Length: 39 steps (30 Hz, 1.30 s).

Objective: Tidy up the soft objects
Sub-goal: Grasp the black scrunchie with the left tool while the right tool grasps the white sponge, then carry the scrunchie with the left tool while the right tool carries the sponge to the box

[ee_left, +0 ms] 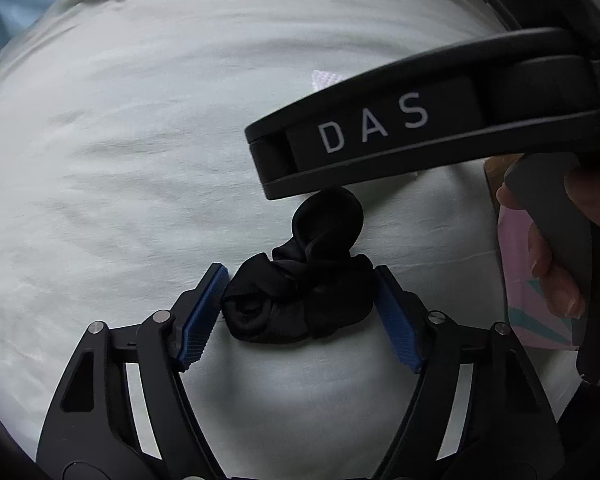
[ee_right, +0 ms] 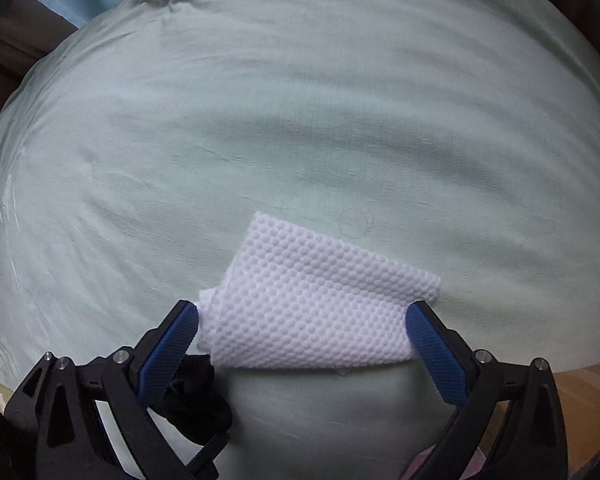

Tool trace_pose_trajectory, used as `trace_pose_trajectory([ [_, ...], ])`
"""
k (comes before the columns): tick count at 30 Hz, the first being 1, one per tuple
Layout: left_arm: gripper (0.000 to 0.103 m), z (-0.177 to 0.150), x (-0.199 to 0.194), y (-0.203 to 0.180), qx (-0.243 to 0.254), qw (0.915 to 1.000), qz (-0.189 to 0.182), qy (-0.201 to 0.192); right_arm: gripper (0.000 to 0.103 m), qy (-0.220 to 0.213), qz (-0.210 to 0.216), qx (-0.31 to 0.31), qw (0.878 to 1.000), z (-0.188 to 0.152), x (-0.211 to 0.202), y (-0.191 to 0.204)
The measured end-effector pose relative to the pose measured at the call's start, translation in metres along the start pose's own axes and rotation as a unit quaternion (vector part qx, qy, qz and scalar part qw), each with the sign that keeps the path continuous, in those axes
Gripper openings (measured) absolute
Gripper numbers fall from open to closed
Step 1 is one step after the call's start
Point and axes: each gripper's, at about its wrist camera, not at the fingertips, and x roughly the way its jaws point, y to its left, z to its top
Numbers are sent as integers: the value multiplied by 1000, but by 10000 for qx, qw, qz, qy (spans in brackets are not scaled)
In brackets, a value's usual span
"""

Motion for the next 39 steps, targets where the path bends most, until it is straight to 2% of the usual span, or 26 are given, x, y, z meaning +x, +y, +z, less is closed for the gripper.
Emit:
trace_pose_trajectory([
  [3,68,1,4,-5,122,9999,61,-80,103,-70,-40,-51,10000,-1,1,1],
  [5,60,2,6,-8,191,9998,74,-84,98,-100,-129,-114,9998,-2,1,2],
  [7,44,2,6,-10,272,9995,133,-92,92,-140,-232,-190,9995,-5,0,3],
  [10,26,2,4,-9,272,9996,84,-81,75,-224,-424,-270,9985,-11,-4,3],
  [12,23,2,3,-8,263,9996,26,-64,63,-311,-480,-235,9981,-15,-8,1],
  [13,20,2,3,-7,274,9996,19,-55,60,-351,-492,-196,9980,-16,-10,-2],
  [17,17,2,2,-7,268,9996,24,-48,33,-450,-616,-56,9971,-20,-16,-8],
  [21,17,3,-6,-12,213,9997,36,-117,18,-486,-601,74,9970,-21,-25,-13],
  [26,17,-1,-34,-8,171,9994,58,-290,17,-656,-546,58,9963,-22,-51,-6],
  [29,17,-2,-55,-6,146,9991,70,-383,17,-803,-507,20,9955,-35,-76,-1],
  [39,17,-13,-172,-5,35,9957,178,-908,17,-1280,-361,131,9910,-76,-183,25],
])
